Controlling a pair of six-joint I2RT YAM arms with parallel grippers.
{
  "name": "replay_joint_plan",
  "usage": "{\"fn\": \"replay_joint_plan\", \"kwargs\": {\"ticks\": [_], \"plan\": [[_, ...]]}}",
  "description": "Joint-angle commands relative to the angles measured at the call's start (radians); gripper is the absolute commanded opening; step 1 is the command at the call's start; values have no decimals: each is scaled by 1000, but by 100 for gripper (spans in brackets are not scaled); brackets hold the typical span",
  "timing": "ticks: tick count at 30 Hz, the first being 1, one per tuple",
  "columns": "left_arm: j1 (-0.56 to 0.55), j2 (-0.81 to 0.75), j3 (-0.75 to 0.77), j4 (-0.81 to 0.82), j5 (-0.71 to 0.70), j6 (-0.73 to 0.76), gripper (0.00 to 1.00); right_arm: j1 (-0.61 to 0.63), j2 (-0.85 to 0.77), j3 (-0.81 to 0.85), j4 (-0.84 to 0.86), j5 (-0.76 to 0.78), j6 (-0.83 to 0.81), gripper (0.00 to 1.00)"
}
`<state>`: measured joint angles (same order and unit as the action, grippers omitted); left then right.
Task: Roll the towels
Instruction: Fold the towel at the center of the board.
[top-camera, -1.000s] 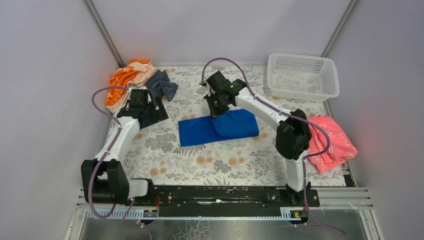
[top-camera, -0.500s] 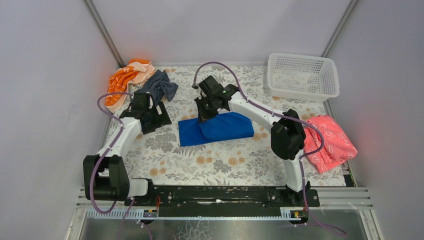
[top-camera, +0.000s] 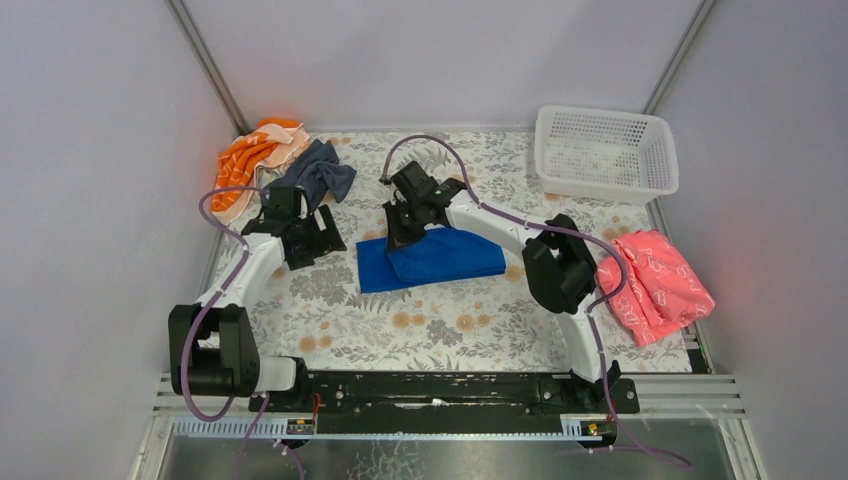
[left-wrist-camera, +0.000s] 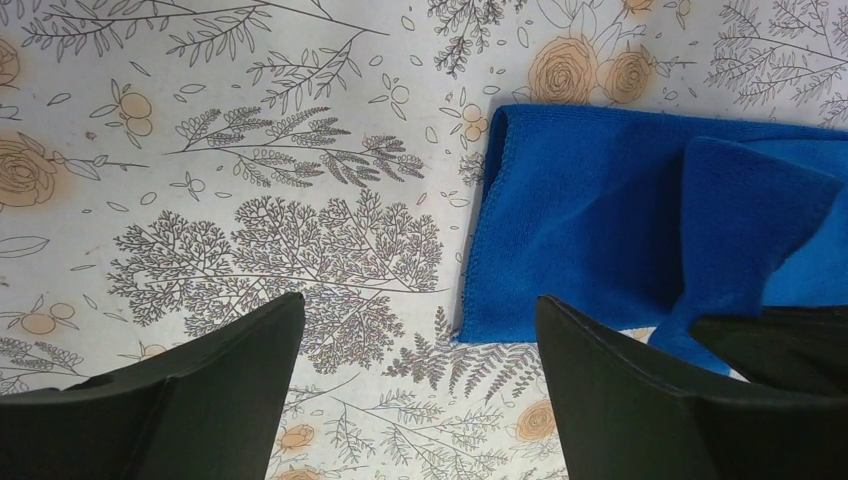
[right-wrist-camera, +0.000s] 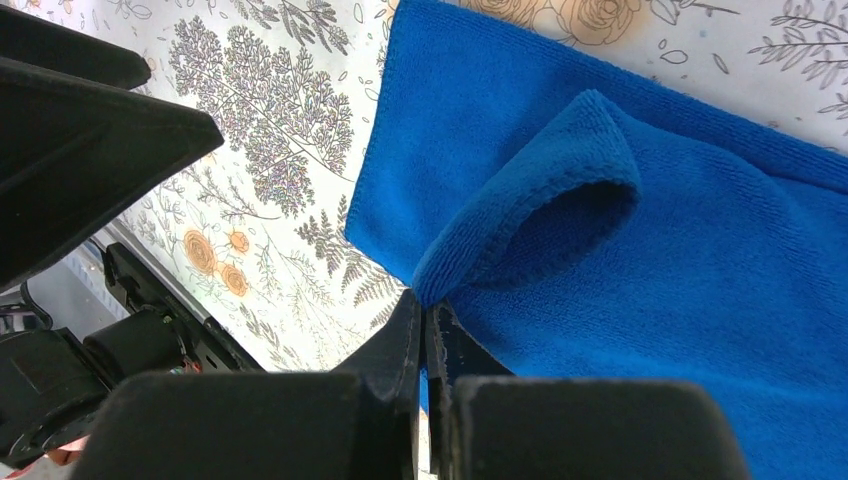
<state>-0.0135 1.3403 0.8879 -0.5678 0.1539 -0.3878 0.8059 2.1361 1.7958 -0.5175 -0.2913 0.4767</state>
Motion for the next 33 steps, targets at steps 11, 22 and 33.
{"fn": "replay_joint_plan", "kwargs": {"ticks": [11,22,33], "plan": [[-7,17,-11,62,35,-9,84,18,13,-41,214,-113,108,2],[-7,20,-12,62,39,-8,84,19,44,-63,242,-160,127,5],[-7,25,-11,62,46,-8,84,22,108,-76,356,-195,175,7]]}}
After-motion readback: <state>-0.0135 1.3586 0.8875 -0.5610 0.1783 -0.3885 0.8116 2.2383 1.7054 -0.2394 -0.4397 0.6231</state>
